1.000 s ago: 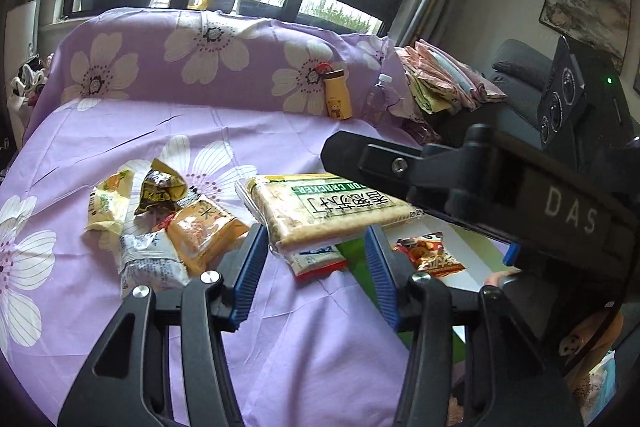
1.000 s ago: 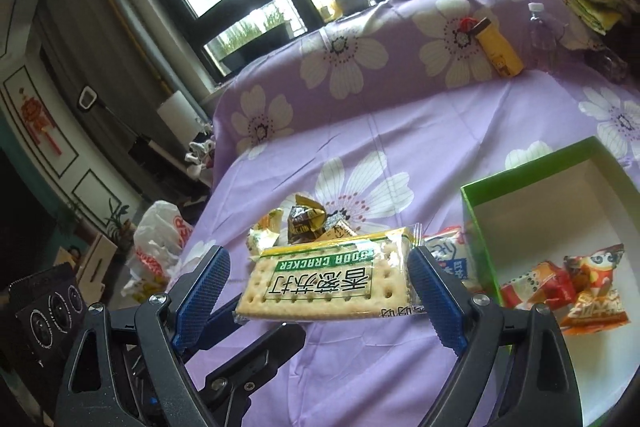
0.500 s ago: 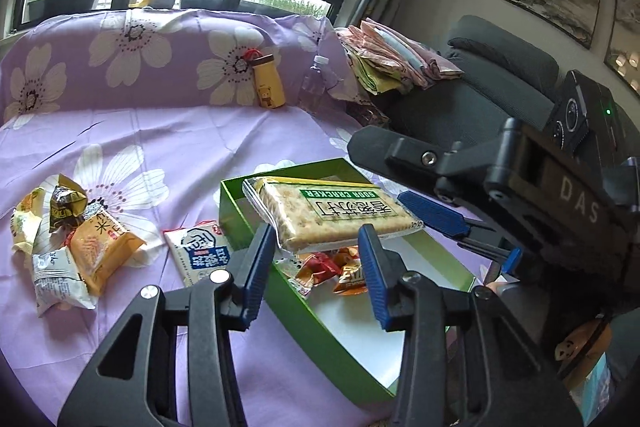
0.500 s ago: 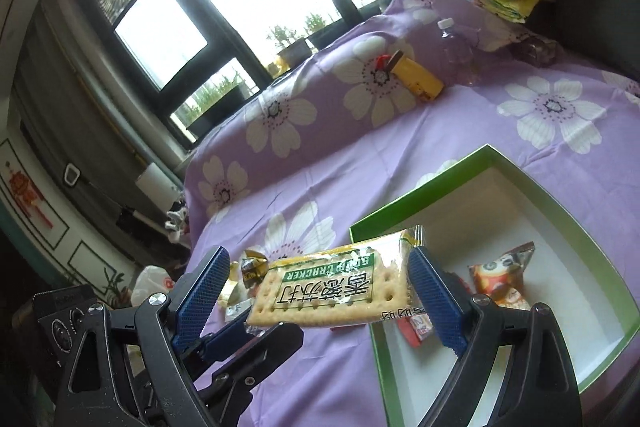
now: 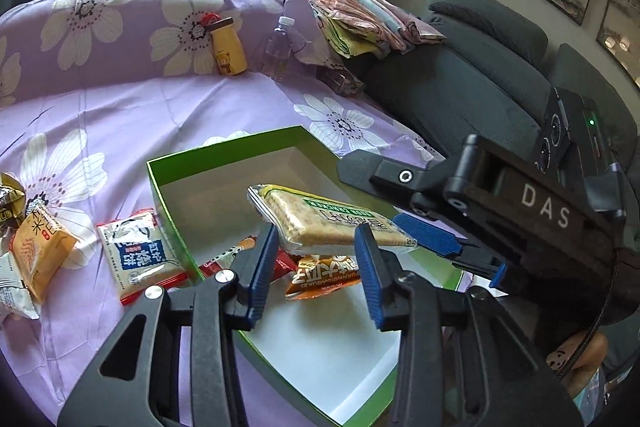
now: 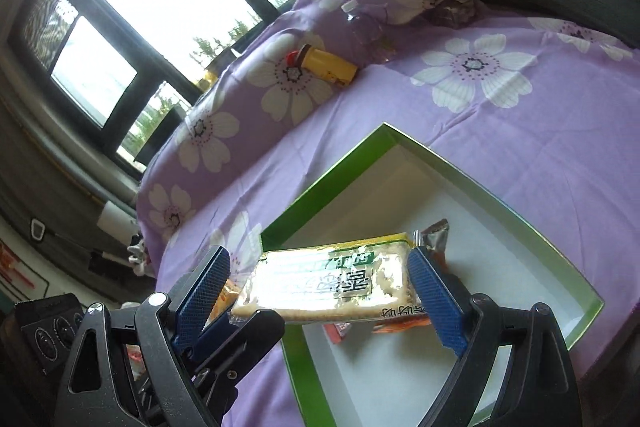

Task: Organize snacks
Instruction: 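Carry the cracker pack into the green box and open the right gripper, then move the right gripper back toward the blue-and-white biscuit packet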

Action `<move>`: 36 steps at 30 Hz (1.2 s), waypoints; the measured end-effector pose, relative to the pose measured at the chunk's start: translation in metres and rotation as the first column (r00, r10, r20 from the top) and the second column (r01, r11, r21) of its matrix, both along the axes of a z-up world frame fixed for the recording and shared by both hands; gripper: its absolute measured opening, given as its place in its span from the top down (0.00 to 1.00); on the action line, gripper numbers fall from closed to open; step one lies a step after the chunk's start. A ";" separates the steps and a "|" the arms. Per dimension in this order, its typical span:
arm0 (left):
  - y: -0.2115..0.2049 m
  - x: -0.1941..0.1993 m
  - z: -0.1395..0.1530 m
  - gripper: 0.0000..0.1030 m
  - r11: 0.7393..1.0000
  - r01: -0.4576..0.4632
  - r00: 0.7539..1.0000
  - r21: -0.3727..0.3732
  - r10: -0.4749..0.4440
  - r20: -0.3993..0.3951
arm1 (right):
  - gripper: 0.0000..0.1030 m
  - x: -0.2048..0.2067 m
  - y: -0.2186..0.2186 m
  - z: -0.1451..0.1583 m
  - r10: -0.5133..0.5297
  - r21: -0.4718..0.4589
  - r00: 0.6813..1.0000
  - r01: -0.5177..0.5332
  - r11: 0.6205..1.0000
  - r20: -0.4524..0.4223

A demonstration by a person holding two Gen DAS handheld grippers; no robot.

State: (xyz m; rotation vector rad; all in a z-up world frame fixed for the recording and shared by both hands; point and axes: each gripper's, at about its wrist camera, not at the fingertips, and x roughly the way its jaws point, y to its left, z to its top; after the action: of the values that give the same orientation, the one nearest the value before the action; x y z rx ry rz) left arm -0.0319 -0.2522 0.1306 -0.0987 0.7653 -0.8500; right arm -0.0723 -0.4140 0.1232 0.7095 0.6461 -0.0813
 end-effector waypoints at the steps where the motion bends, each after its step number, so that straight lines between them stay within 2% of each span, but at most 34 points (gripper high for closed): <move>1: -0.003 0.000 -0.002 0.63 1.000 0.005 1.000 0.002 -0.005 -0.005 | 0.11 0.000 -0.003 -0.003 -0.009 0.006 1.000 0.009 1.000 -0.011; 6: -0.012 0.006 -0.016 0.64 1.000 0.022 0.998 0.005 -0.022 -0.063 | 0.11 0.000 -0.012 -0.010 -0.051 0.009 0.997 0.051 0.999 -0.052; 7: -0.014 0.008 -0.018 0.66 1.000 0.025 0.997 0.008 -0.025 -0.071 | 0.11 0.001 -0.013 -0.011 -0.058 0.003 0.996 0.059 0.998 -0.060; 8: -0.016 0.009 -0.020 0.72 0.999 0.041 0.996 0.001 -0.040 -0.083 | 0.11 0.001 -0.014 -0.012 -0.063 0.000 0.996 0.063 0.998 -0.067; 11: -0.023 0.009 -0.024 0.74 0.995 0.097 0.985 -0.040 -0.102 -0.142 | 0.11 0.004 -0.012 -0.014 -0.004 0.056 0.999 0.006 0.998 -0.042; 15: -0.029 0.007 -0.024 0.74 0.997 0.071 0.990 -0.008 -0.072 -0.118 | 0.11 0.009 -0.005 -0.013 0.001 0.023 0.998 0.000 1.000 -0.057; 23: -0.021 0.012 -0.029 0.74 0.999 0.046 0.988 -0.012 -0.047 -0.148 | 0.11 0.008 -0.016 -0.023 -0.079 0.006 0.990 0.080 0.997 -0.119; 28: -0.013 0.012 -0.025 0.72 0.999 0.034 0.989 -0.023 -0.037 -0.146 | 0.11 0.008 -0.016 -0.022 -0.086 -0.008 0.989 0.086 0.996 -0.122; 33: 0.017 0.014 -0.015 0.70 0.999 -0.014 0.991 -0.044 0.008 -0.135 | 0.11 0.009 -0.009 -0.015 -0.093 -0.046 0.988 0.088 0.995 -0.121; 36: 0.046 0.015 -0.006 0.64 0.997 -0.066 0.991 -0.043 0.060 -0.122 | 0.11 0.010 -0.001 -0.009 -0.091 -0.071 0.990 0.083 0.994 -0.111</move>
State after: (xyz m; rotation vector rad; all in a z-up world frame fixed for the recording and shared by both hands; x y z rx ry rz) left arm -0.0168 -0.2061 0.1242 -0.2166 0.8510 -0.8073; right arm -0.0626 -0.4153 0.1138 0.6727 0.7187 -0.2241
